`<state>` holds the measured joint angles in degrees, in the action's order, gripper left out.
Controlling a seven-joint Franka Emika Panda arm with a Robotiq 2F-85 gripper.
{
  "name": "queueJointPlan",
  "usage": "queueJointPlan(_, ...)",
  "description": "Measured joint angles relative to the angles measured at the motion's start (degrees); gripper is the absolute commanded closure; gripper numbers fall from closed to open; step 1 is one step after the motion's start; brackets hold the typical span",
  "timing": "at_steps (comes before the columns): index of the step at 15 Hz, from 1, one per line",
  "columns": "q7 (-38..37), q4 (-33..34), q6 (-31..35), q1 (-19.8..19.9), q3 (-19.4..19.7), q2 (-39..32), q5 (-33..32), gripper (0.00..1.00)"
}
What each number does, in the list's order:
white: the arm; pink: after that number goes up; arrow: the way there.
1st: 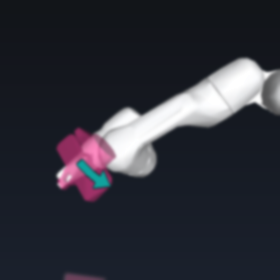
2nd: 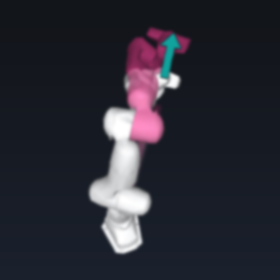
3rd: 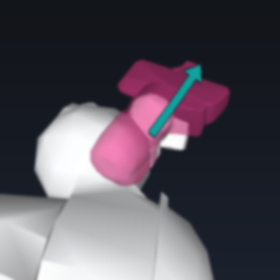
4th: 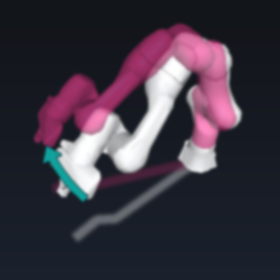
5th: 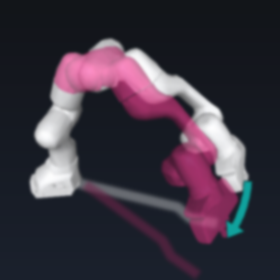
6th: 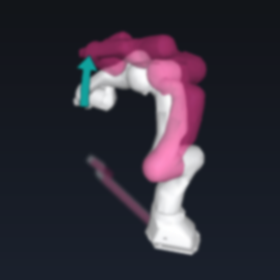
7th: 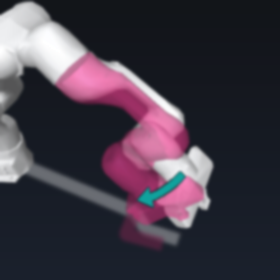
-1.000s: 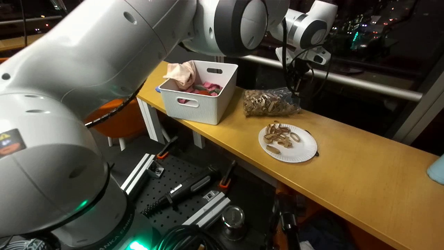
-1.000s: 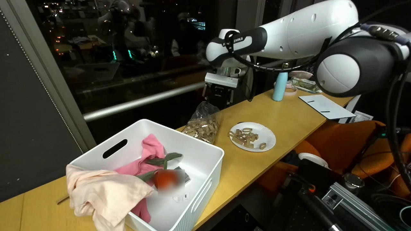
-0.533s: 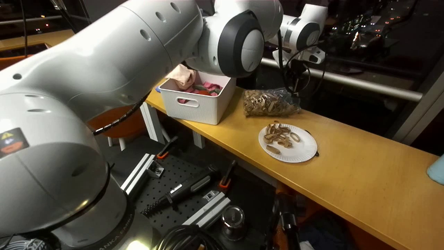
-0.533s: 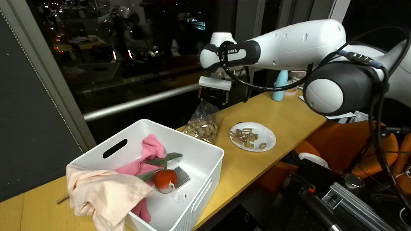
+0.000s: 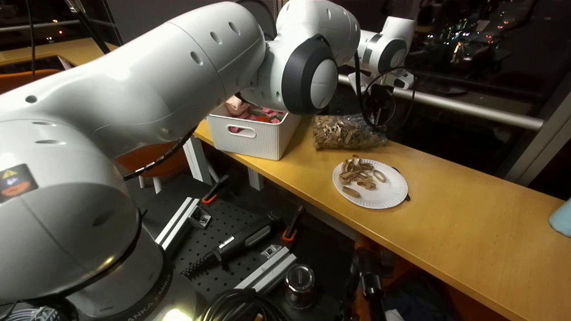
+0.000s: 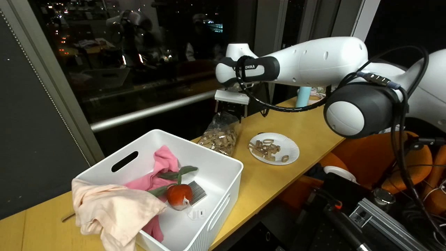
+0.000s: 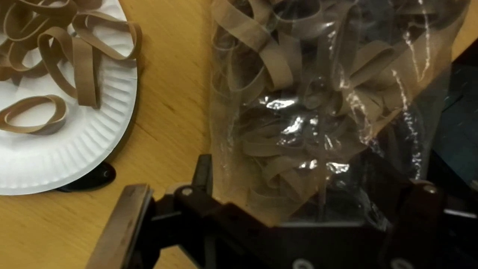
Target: Place some rubber bands from the plastic on the white plate.
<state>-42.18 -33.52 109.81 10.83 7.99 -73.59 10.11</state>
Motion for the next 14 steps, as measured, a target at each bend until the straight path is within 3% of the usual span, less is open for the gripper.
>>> queueJointPlan(9,-0.26,0.85,0.00,-0.03,0.50,-0.54,0.00,0.95)
queueJointPlan(10,-0.27,0.85,0.00,-0.03,0.50,-0.59,0.00,0.99)
queueJointPlan(14,-1.01,0.89,0.00,-0.26,0.78,-0.60,0.00,1.00)
